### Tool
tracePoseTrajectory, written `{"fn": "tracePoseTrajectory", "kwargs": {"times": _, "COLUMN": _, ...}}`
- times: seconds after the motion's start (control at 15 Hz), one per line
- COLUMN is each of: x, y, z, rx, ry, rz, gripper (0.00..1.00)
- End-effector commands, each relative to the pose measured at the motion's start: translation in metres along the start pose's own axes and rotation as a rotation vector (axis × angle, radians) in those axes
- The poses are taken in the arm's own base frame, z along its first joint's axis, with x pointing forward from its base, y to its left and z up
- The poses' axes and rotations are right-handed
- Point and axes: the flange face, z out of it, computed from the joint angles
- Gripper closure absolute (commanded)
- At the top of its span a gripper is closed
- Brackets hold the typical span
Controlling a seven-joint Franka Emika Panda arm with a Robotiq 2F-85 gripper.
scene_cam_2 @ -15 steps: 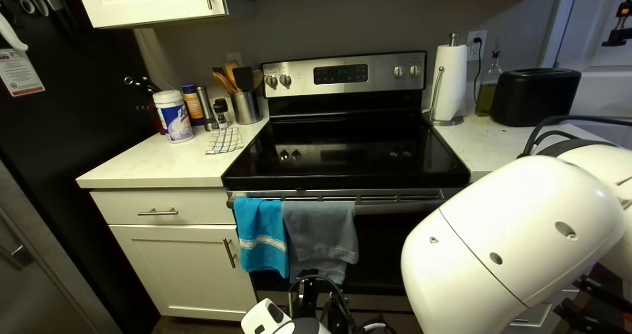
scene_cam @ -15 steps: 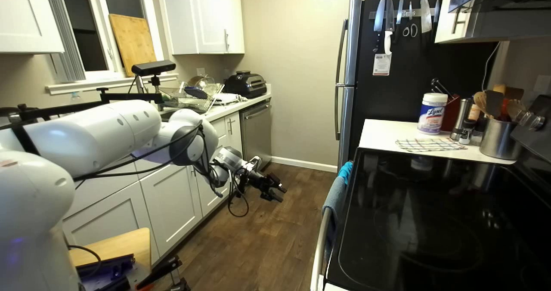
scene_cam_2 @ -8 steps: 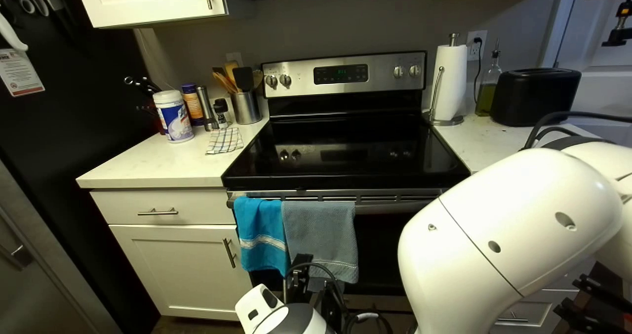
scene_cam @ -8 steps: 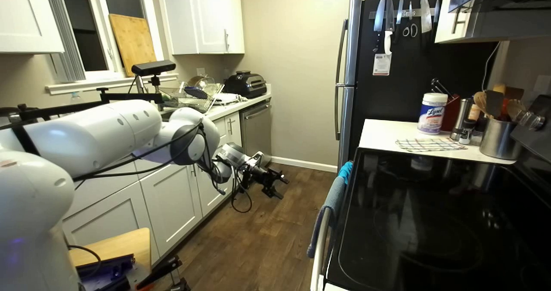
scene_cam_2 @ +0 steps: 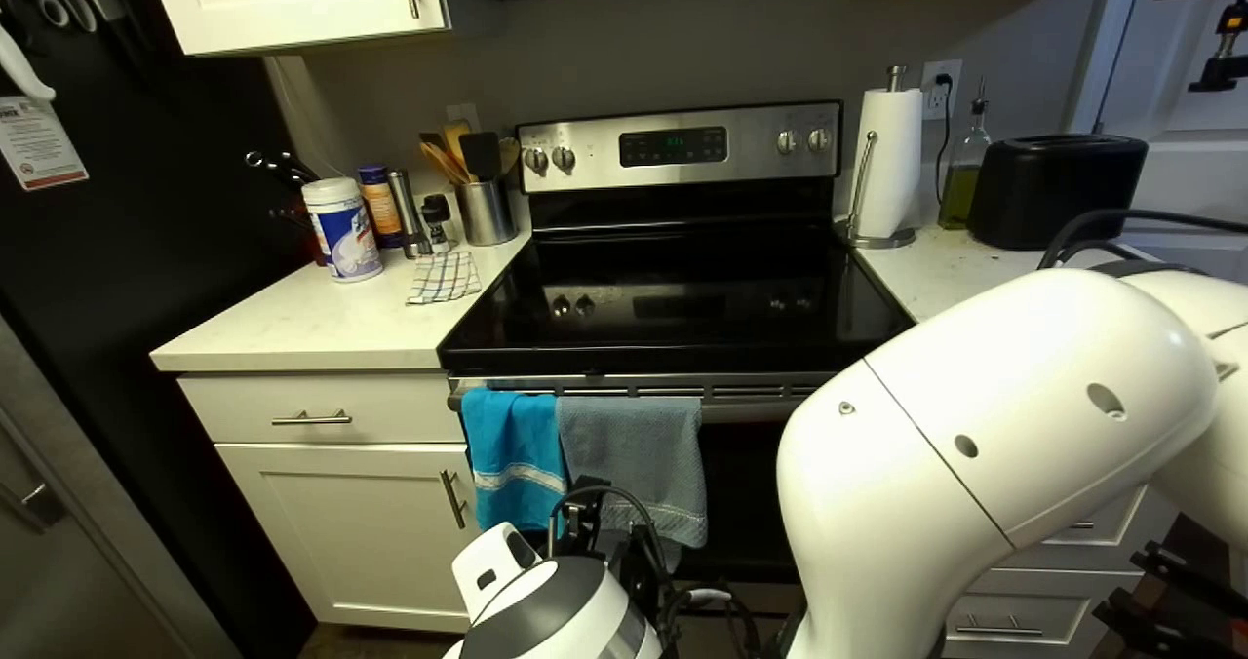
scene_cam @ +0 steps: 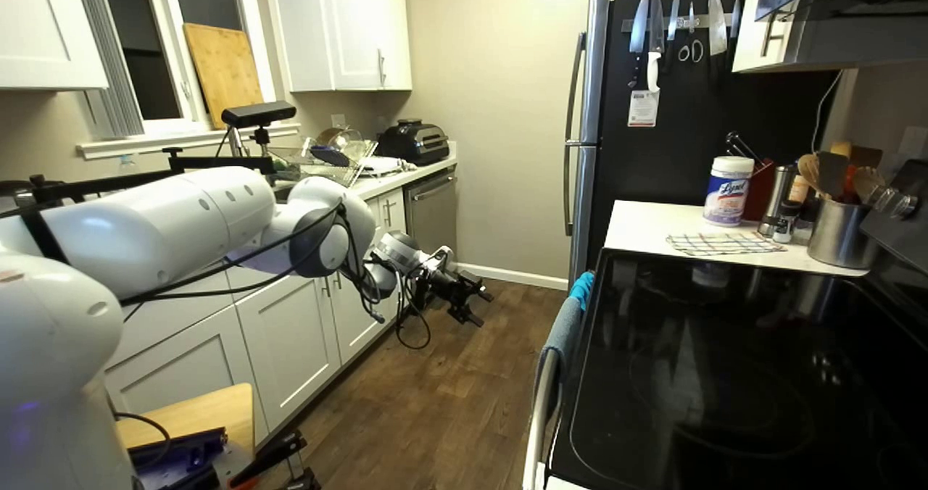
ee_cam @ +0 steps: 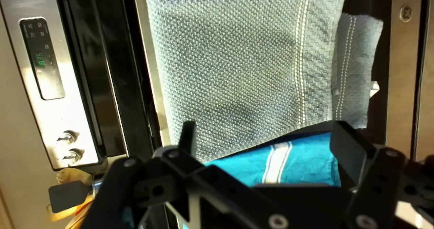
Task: Hang the pale towel on the oven
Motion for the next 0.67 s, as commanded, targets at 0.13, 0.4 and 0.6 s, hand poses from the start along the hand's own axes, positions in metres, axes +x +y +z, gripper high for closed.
{"fn": "tracePoseTrajectory", "kwargs": {"times": 0.13, "x": 0.010, "y": 0.019, "z": -0.018, "rx": 0.025, "ry": -0.012, "rz": 0.010, "gripper": 0.00}}
{"fn": "tracePoseTrajectory", "kwargs": {"times": 0.4, "x": 0.018, "y": 0.027, "z": -0.023, "rx": 0.027, "ry": -0.009, "rz": 0.030, "gripper": 0.00}}
{"fn": "tracePoseTrajectory", "kwargs": {"times": 0.6, "x": 0.022, "y": 0.034, "z": -0.027, "rx": 0.031, "ry": -0.007, "rz": 0.045, "gripper": 0.00}}
